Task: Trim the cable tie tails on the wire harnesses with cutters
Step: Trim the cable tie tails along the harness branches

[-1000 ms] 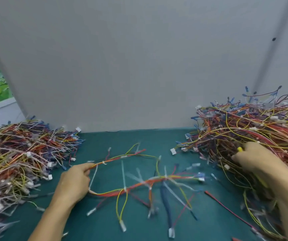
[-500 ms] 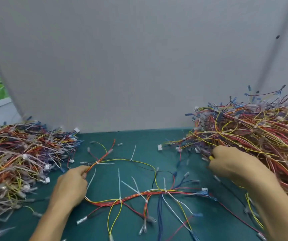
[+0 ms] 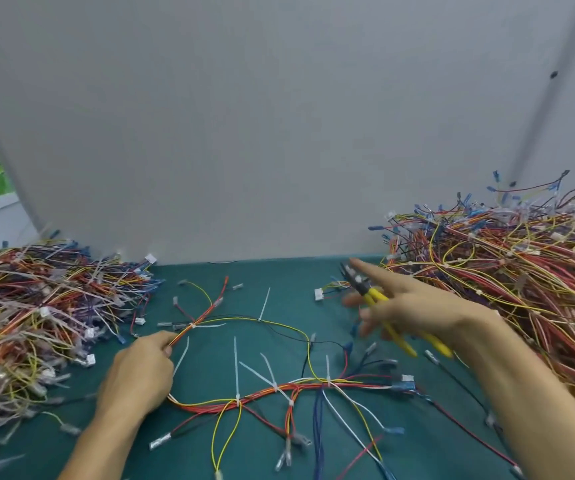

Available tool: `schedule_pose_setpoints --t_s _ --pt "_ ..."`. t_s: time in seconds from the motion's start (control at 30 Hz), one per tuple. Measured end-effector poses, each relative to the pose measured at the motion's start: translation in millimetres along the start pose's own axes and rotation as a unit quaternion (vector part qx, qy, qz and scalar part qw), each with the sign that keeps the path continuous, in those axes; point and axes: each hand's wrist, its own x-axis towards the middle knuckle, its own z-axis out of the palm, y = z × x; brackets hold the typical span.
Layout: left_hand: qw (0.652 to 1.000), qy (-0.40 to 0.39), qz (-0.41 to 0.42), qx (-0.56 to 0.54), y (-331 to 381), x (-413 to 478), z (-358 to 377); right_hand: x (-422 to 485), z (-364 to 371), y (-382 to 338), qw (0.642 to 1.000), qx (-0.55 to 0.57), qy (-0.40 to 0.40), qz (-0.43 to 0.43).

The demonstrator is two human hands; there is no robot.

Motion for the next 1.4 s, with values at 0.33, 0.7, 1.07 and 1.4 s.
schedule_pose_setpoints --t_s 0.33,0.7,1.07,1.4 --pt "1.000 -0.008 -0.002 -0.016 -2 3 0 46 -58 51 0.949 0.252 0.181 0.061" --pt "0.999 -0.017 -0.008 -0.042 -6 3 -1 43 -91 56 0.948 0.215 0.224 0.074" --pt "0.999 0.029 0.005 0.019 1 3 1 27 -19 -12 0.993 -0.090 0.076 0.029" --pt "0.990 -0.010 -0.019 -0.138 7 -2 -4 -21 71 14 0.883 -0.466 0.029 0.054"
